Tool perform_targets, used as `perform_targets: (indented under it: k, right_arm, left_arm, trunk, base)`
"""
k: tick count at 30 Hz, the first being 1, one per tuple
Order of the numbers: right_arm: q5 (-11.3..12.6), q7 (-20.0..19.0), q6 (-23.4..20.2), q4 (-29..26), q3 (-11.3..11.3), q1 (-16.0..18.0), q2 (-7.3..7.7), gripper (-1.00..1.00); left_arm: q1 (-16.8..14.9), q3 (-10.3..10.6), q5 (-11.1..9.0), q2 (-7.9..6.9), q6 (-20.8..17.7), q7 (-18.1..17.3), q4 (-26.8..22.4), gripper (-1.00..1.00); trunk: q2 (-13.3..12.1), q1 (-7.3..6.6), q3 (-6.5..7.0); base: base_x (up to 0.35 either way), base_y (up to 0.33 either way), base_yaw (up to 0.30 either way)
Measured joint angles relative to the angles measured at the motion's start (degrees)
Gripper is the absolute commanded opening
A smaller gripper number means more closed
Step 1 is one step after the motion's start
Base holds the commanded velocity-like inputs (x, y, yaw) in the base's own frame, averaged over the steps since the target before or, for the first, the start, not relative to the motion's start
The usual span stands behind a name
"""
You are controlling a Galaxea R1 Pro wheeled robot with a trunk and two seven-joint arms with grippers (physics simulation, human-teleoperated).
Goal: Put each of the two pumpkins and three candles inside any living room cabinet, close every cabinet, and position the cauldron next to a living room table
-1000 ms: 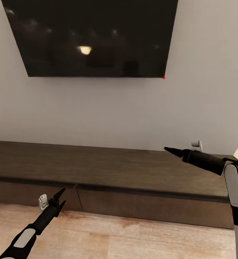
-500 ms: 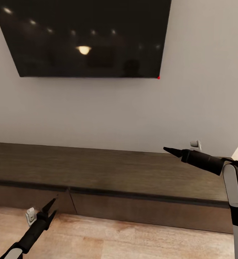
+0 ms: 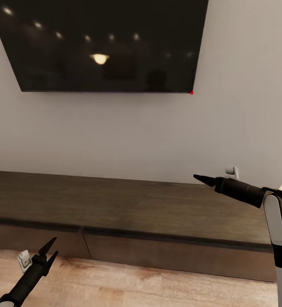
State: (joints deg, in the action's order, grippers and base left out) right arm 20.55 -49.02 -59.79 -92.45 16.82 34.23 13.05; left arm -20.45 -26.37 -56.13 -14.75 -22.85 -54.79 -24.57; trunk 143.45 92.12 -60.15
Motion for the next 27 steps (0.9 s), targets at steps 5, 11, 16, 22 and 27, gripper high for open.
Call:
perform_targets:
  k: [5,11,16,22,27]
  right_arm:
    - [-0.1,0.1,0.0,0.0,-1.7,0.0,-0.17,1.0]
    - [-0.2,0.4,0.0,0.0,-2.8,0.0,-0.27,1.0]
    - [-0.2,0.4,0.0,0.0,-2.9,0.0,-0.3,1.0]
    - [-0.3,0.4,0.0,0.0,-3.0,0.0,-0.32,1.0]
    - [-0.3,0.4,0.0,0.0,-2.8,0.0,-0.27,1.0]
  left_arm:
    - [0.0,0.0,-0.2,0.42,0.0,0.2,-0.2,1.0]
    - [0.0,0.0,-0.2,0.65,-0.8,0.0,-0.6,1.0]
    - [0.0,0.3,0.2,0.18,-3.7,-0.2,-0.8,1.0]
    - [-0.1,0.1,-0.1,-1.31,-5.2,-0.7,-1.0,1.0]
    - [-0.5,-1.2,-5.1,-2.55,-7.7,-0.9,-1.0,1.0]
  trunk:
    - [0.0,0.01,0.0]
    - [0.0,0.01,0.0]
    - [0.0,0.01,0.0]
    - [0.0,0.01,0.0]
    - [0.0,0.01,0.0]
  base:
    - [0.007,0.003,0.0]
    - [0.001,0.0,0.0]
    - [0.0,0.0,0.0]
    - [0.0,0.0,0.0]
    - [0.0,0.0,0.0]
